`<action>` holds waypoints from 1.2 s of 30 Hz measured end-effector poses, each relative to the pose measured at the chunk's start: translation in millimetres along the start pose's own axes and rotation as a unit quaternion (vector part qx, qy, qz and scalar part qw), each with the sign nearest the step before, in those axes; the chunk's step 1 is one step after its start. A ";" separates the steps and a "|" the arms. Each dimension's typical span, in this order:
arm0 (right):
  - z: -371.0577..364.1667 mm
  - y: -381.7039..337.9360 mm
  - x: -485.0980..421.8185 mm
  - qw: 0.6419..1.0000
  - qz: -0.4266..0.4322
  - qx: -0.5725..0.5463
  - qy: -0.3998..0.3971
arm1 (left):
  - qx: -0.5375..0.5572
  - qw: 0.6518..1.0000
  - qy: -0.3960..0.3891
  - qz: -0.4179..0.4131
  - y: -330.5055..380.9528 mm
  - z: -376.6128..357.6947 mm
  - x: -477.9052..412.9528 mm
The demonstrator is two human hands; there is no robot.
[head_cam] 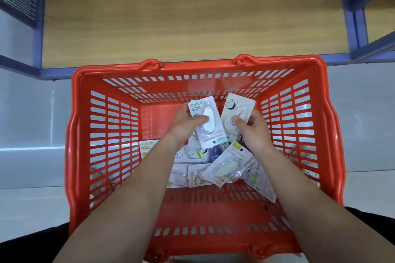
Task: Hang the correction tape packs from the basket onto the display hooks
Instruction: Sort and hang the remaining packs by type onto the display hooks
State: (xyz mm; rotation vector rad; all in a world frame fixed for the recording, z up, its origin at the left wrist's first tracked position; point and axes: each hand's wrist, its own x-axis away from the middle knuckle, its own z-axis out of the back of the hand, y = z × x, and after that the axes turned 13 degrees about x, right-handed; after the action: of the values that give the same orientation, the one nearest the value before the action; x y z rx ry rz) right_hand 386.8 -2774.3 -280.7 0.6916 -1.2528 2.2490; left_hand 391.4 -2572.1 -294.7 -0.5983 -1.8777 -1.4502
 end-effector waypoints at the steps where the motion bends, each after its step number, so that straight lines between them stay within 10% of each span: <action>1: 2.7 -0.8 4.1 1.000 0.020 -0.007 0.014 | -0.005 1.000 0.007 -0.004 1.2 3.7 1.1; 11: 9.5 -32.5 40.7 0.989 0.104 -0.043 -0.095 | 0.075 0.995 -0.053 -0.035 13.8 12.0 43.8; 26: 24.0 -41.0 65.5 0.954 -0.033 -0.205 -0.217 | 0.061 0.994 -0.079 -0.050 16.3 -10.2 84.8; 36: 56.7 -26.9 60.1 0.990 0.003 -0.134 -0.035 | -0.270 0.954 -0.127 0.013 -29.8 -26.5 74.2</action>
State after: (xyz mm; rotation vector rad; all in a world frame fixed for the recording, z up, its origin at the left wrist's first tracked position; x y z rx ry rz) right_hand 368.9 -2801.5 -200.1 0.6690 -1.5563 2.0236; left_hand 327.4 -2609.2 -254.7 -1.1073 -1.6373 -1.9596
